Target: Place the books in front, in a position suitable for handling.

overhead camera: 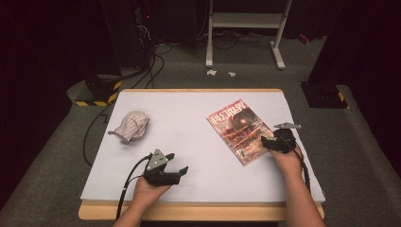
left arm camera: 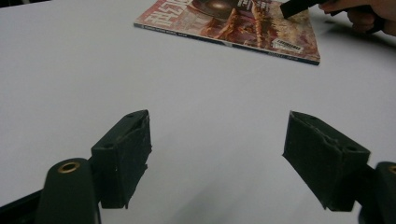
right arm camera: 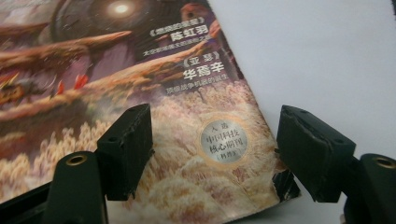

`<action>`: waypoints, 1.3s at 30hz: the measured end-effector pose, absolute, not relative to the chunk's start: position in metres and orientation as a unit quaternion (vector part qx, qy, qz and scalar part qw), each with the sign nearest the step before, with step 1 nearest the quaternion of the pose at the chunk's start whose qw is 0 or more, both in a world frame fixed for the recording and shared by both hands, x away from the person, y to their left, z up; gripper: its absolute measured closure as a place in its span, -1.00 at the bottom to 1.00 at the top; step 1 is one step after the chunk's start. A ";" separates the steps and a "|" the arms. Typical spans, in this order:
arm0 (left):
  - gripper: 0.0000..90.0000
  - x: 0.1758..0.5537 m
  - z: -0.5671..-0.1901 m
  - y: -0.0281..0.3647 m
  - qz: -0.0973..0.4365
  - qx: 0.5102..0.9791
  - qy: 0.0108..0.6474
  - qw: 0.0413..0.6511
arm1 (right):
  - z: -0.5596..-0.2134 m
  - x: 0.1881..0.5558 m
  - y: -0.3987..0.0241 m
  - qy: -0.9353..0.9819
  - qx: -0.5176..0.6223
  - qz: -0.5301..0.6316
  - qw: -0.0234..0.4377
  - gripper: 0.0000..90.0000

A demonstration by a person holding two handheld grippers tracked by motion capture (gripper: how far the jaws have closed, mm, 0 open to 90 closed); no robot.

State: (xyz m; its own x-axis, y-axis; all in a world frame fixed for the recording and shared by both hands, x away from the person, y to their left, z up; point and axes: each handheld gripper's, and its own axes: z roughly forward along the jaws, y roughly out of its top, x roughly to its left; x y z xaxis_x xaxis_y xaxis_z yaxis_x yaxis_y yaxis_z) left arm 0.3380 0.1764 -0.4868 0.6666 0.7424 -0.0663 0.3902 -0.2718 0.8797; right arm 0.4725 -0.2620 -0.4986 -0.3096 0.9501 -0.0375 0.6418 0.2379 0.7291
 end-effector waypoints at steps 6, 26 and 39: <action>-0.47 0.340 -0.487 0.177 0.179 0.774 0.371 0.480 | -0.498 0.445 -0.240 0.762 0.511 0.307 0.253 -0.38; -0.42 0.384 -0.491 0.134 0.145 0.783 0.404 0.450 | -0.494 0.396 -0.195 0.783 0.460 0.344 0.239 -0.25; -0.32 0.436 -0.504 0.064 0.110 0.802 0.430 0.399 | -0.499 0.436 -0.205 0.764 0.501 0.350 0.205 -0.12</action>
State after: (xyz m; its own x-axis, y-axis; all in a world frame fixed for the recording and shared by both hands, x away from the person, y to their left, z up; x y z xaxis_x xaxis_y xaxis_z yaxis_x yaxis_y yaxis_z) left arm 0.4363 0.0636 -0.5041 0.6068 0.7773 -0.1664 0.6014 -0.3120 0.7355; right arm 0.4356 -0.2053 -0.4993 -0.4134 0.9098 0.0379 0.6235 0.2525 0.7399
